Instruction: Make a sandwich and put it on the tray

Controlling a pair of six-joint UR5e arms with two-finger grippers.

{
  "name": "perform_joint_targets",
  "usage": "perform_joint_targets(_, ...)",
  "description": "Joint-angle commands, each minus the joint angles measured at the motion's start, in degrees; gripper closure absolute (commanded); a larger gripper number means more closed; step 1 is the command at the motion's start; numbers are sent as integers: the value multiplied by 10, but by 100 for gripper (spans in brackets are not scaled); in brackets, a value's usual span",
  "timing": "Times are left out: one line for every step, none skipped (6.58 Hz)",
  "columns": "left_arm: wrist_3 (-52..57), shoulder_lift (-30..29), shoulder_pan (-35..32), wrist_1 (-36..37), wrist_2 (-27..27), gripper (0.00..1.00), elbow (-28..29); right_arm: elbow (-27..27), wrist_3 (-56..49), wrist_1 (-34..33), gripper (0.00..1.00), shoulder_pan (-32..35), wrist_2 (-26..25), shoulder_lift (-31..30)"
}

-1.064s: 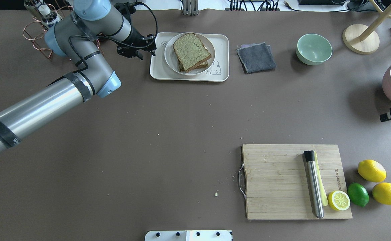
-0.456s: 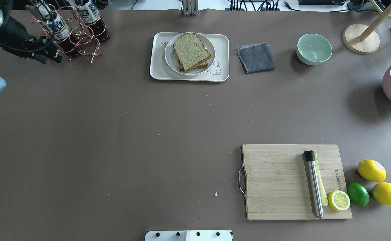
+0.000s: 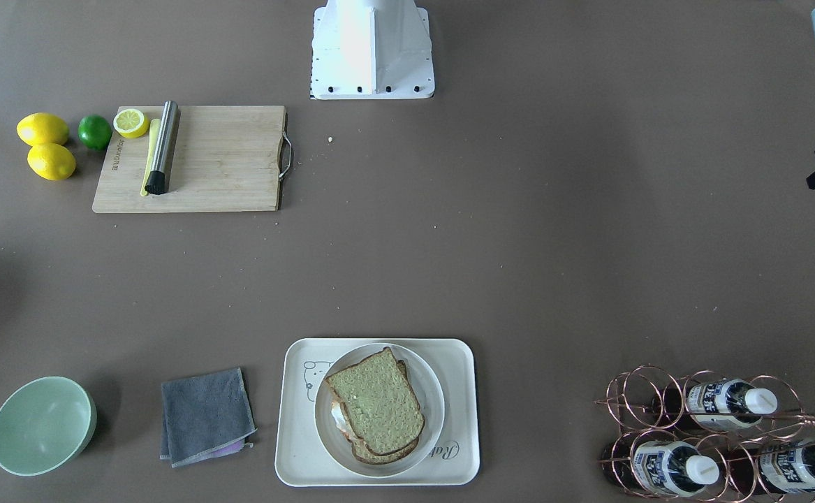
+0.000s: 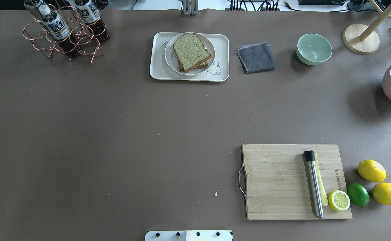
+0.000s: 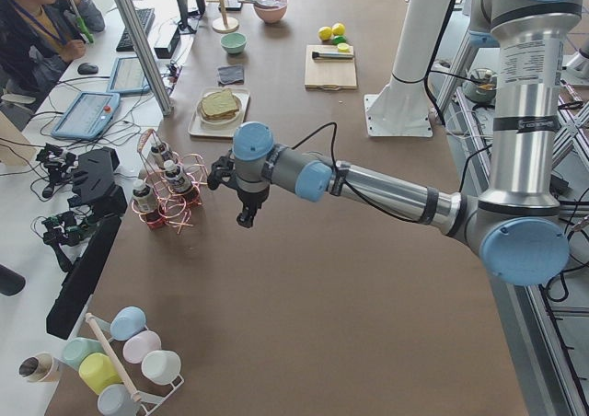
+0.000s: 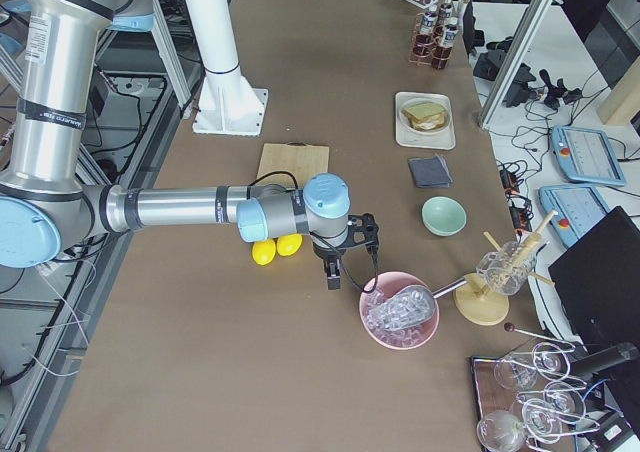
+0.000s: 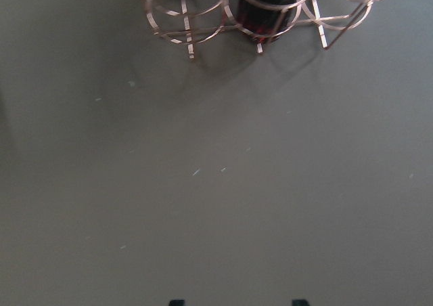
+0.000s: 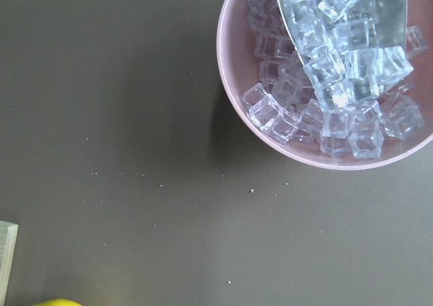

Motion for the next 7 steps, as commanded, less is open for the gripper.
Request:
perform_joint_targets(102, 83, -77, 10, -1, 34, -8, -5, -36, -21, 0, 7, -28, 4)
perform_joint_targets(103, 85, -77, 29, -2, 32, -12, -6, -40, -27, 0, 21, -29, 2)
perform_joint_targets(117, 84, -70, 87, -14, 32, -38, -5, -40, -28, 0, 34, -25, -7)
perform_joint_targets(151, 83, -62, 198, -16, 33, -85, -6, -43, -28, 0, 45, -18, -11)
perform_joint_targets(195, 82, -67, 251, -9, 32, -99, -8, -43, -28, 0, 46, -19, -13)
perform_joint_targets(198, 81, -86, 252, -6, 15, -98, -9, -43, -28, 0, 48, -13, -12)
perform_joint_targets(197, 87, -95, 253, -4, 2, -91, -13, -39, -35, 0, 41, -11, -1)
